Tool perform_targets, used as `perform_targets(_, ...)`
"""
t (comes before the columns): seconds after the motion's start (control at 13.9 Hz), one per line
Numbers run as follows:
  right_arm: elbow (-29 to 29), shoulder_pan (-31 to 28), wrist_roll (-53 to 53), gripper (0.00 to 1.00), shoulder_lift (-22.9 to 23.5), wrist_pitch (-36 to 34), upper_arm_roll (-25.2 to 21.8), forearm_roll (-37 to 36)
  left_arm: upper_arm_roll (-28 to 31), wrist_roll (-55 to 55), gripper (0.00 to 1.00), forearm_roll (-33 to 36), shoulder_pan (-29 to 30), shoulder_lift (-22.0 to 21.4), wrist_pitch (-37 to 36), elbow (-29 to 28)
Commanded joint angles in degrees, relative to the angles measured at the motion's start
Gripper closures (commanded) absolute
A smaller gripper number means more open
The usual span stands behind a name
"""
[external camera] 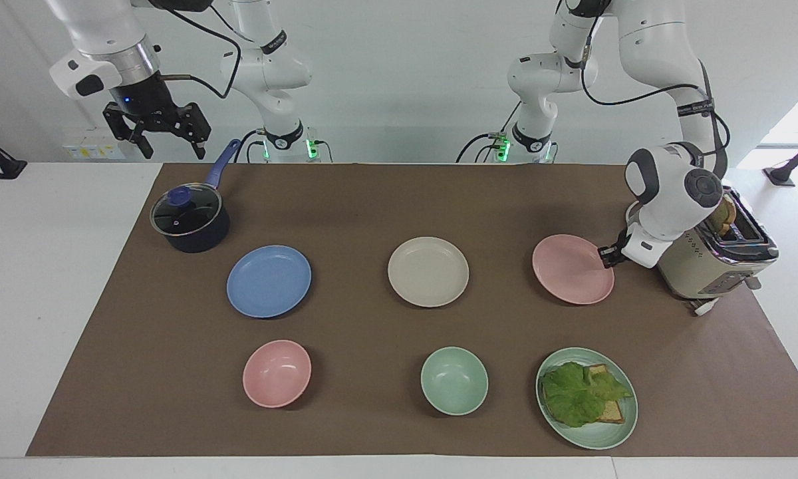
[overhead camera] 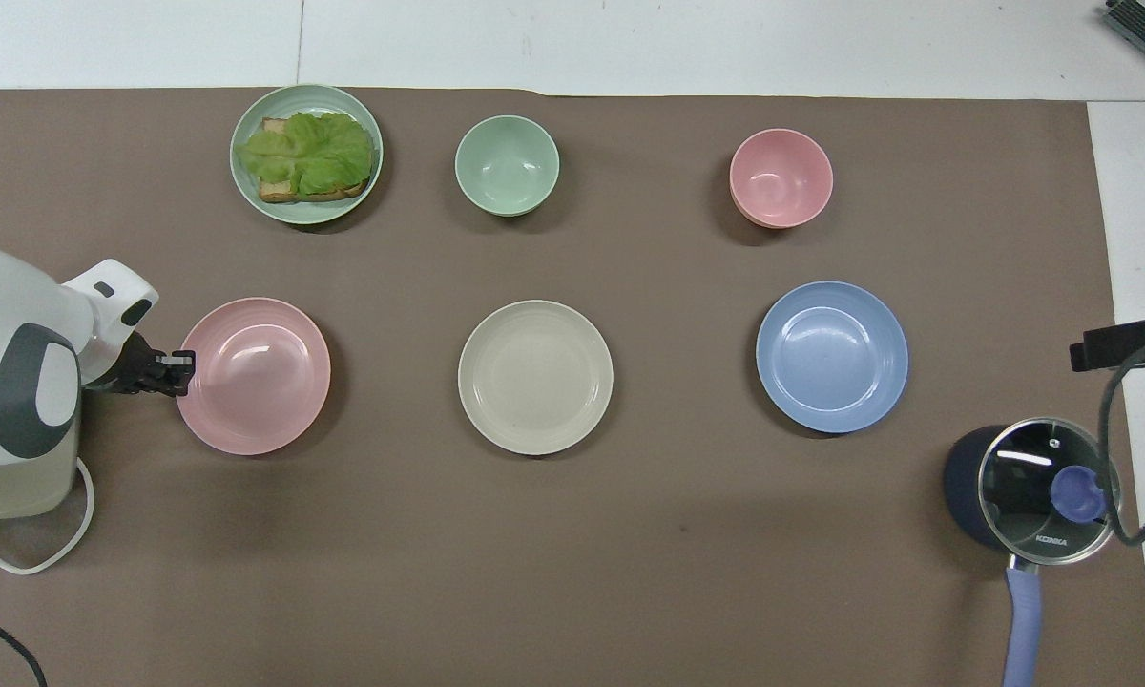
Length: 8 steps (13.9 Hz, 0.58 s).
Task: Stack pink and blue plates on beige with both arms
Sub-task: 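Grasp the pink plate's rim with the left gripper and lift it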
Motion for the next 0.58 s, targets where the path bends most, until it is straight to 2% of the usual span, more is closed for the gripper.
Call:
perform_targets(0.0, -1.3, -0.4, 0.4, 0.00, -1.2, -0.1, 0.2, 0.3, -0.2, -0.1, 1.00, -3.0, 0.4, -0.5, -3.9, 0.2)
perform_targets(0.29, -1.3, -0.4, 0.4, 0.00, -1.3, -0.2, 0.2, 0.3, -0.3, 0.1, 1.00, -8.4, 0.1, -0.9, -16.1, 8.2)
perform_targets(0.5, -1.3, -0.4, 0.4, 0.00, -1.3, -0.2, 0.2, 0.3, -0.5, -0.5, 1.00, -13.2, -0.7, -2.7, -18.9, 9.4)
